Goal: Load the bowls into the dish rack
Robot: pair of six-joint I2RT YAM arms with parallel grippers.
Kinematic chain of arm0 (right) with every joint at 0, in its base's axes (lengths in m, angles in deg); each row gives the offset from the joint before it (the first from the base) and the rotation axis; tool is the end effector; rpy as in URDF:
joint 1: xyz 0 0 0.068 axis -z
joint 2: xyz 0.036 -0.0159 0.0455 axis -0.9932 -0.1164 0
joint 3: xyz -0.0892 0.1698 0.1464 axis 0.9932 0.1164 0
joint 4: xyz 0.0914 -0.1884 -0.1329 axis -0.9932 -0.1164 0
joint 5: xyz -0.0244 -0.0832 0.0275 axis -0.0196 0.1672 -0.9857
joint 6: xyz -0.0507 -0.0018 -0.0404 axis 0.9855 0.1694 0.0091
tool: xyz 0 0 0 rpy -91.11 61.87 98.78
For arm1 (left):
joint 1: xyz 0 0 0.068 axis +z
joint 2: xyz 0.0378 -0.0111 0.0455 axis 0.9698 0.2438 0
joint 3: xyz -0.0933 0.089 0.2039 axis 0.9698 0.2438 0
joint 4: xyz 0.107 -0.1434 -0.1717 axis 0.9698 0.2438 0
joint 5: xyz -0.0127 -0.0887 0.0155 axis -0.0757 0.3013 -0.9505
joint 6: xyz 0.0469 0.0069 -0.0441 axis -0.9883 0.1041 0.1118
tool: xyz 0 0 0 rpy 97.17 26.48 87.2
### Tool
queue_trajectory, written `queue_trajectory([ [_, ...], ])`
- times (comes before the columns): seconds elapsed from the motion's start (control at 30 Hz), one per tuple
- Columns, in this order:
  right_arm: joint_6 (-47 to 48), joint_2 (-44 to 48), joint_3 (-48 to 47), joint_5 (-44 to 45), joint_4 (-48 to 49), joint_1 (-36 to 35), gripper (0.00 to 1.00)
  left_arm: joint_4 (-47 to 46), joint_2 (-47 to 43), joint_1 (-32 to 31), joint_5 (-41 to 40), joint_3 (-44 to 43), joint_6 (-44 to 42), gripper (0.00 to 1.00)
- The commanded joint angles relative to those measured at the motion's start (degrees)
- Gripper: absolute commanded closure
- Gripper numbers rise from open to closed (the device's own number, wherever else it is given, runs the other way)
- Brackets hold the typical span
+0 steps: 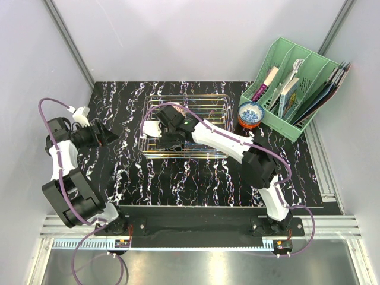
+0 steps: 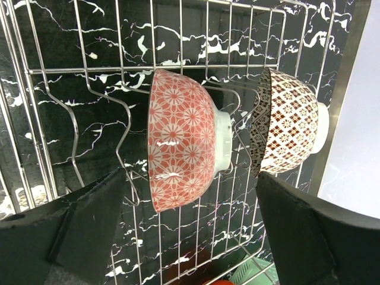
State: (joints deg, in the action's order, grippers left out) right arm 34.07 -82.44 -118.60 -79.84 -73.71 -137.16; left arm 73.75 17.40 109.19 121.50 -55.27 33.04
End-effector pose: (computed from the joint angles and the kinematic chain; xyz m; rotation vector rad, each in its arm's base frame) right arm 0.2788 0.3710 0.2284 -1.8795 1.4789 -0.1363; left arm 0.2513 0.1170 0.2219 -0.0323 2.1631 -0.6940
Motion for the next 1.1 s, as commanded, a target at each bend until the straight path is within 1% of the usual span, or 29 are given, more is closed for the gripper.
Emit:
queue_trajectory([
  [0.0, -2.15, 1.47, -1.88, -0.1, 0.91, -0.82, 0.03, -0.93, -0.16, 0.63, 2.44, -0.06, -1.51, 0.01],
  [0.1, -4.51, 3.84, -3.72, -0.89, -1.54, -0.74, 0.03, 0.22, -0.78, 0.63, 2.35, -1.55, -2.3, 0.01],
  [0.23, -8.91, 9.37, -5.84, -3.7, -3.93, 0.75, 0.02, 0.66, -3.32, 0.54, 2.44, -3.23, -2.39, 0.01],
  [0.33, -13.21, 12.88, -6.98, -5.73, -3.84, 4.44, 0.02, 0.75, -4.64, 0.45, 2.7, -4.63, -1.69, 0.01],
  [0.37, -16.1, 13.77, -6.98, -6.43, -3.32, 6.1, 0.02, 0.75, -4.91, 0.19, 2.71, -4.9, -1.6, 0.01],
  [0.43, -19.62, 16.31, -6.55, -6.78, -0.78, 11.9, 0.02, 0.83, -5.69, -0.69, 1.75, -5.78, -1.51, 0.01],
  [0.47, -23.38, 17.29, -5.33, -6.18, 1.23, 13.92, 0.03, 0.75, -6.05, -2.52, 0.87, -5.96, -1.6, 0.01],
  [0.5, -24.99, 18.17, -4.36, -5.39, 2.3, 18.12, 0.03, 0.83, -6.31, -3.76, -0.1, -6.39, -1.68, 0.01],
  [0.53, -26.31, 20.18, -2.96, -4.86, 3.53, 20.07, 0.04, 0.84, -7.01, -6.64, -2.54, -6.74, -1.86, 0.01],
  [0.57, -29.1, 21.41, 0.54, -4.07, 6.06, 21.92, 0.05, 0.84, -7.28, -8.58, -3.87, -7.1, -1.86, 0.01],
  [0.6, -30.44, 23.43, 2.31, -3.1, 7.39, 25.33, 0.06, 0.92, -7.46, -10.43, -6.58, -7.97, -1.69, 0.01],
  [0.63, -31.32, 24.23, 4.16, -2.22, 8.28, 26.67, 0.08, 0.75, -7.37, -14.62, -7.91, -8.67, -0.82, 0.01],
  [0.7, -32.73, 25.99, 8.91, -0.47, 9.6, 29.05, 0.11, 0.49, -5.71, -18.86, -11.77, -11.56, 0.42, 0.01],
  [0.73, -33.26, 26.35, 10.4, 0.67, 10.04, 30.89, 0.13, 0.4, -4.83, -23.32, -13.01, -12.8, 1.99, 0.01],
  [0.8, -35.28, 26.96, 13.84, 2.44, 10.83, 32.92, 0.2, 0.22, -1.68, -27.48, -16.34, -17.02, 3.58, 0.01],
  [0.83, -36.33, 27.05, 14.8, 3.05, 11.18, 35.19, 0.24, 0.22, -0.61, -31.41, -17.15, -18.6, 4.98, 0.01],
  [0.9, -39.58, 26.79, 16.83, 2.53, 11.54, 37.49, 0.33, 0.13, 2.72, -35.12, -19.69, -23.08, 6.13, 0.01],
  [0.93, -40.37, 26.53, 17.18, 2.97, 11.54, 39.15, 0.35, 0.22, 3.87, -38.71, -20.75, -24.49, 6.83, 0.01],
  [1.0, -43.62, 25.48, 18.32, 2.27, 11.45, 41.09, 0.4, 0.22, 7.02, -42.25, -24.08, -28.09, 6.93, 0.01],
  [1.03, -44.5, 25.12, 18.68, 1.22, 11.54, 41.8, 0.42, 0.22, 7.91, -45.48, -24.88, -29.06, 7.1, 0.01],
  [1.07, -45.99, 24.86, 19.29, 0.78, 11.36, 43.02, 0.43, 0.22, 8.79, -46.82, -25.5, -30.55, 7.1, 0.01],
])
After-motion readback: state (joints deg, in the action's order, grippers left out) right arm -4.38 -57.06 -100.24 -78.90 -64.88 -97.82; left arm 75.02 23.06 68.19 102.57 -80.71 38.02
